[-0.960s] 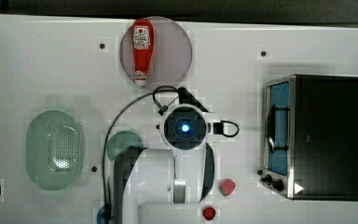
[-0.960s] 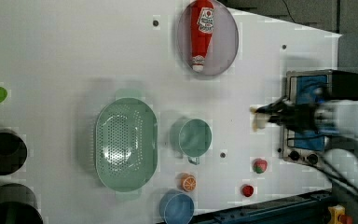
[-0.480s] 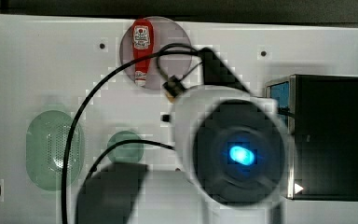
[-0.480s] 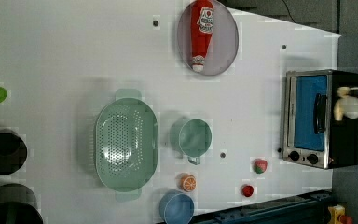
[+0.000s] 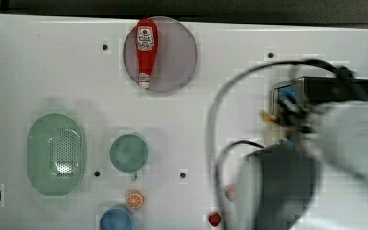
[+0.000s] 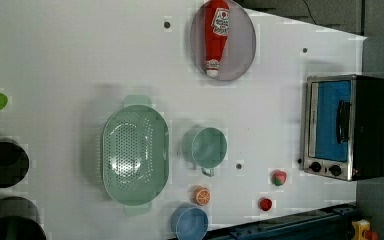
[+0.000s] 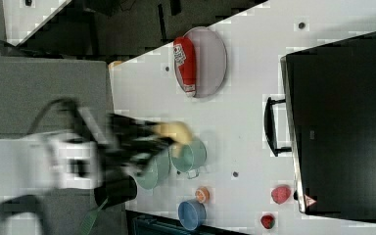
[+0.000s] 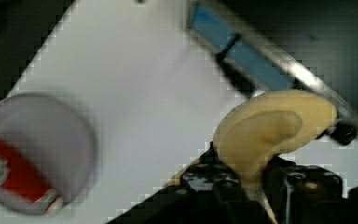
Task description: Pick banana from table and place on oven.
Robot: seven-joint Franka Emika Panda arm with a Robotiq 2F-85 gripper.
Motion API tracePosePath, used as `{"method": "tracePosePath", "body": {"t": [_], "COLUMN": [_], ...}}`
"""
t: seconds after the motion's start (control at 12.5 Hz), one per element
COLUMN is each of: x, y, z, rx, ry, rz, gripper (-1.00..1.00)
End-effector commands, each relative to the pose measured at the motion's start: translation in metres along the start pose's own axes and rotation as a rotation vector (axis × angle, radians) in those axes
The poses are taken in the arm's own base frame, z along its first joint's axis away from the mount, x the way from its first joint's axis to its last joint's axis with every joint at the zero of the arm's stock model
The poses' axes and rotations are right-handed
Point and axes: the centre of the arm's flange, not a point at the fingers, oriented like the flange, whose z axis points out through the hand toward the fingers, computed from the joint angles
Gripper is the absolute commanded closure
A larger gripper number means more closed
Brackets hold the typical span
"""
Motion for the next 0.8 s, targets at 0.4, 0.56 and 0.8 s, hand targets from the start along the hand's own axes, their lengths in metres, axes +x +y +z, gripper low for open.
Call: {"method": "tracePosePath", "body": {"t": [0.4, 0.56, 0.8], "x": [0.125, 0.138, 0.146], "y": [0.080, 0.088, 0.087], "z": [0.103, 0.123, 0.135], "rx": [-0.123, -0.158, -0.169], "ry": [0.011, 0.002, 0.027], "rz": [-0.179, -0.199, -0.244], "gripper": [0.53, 0.44, -0.21]}}
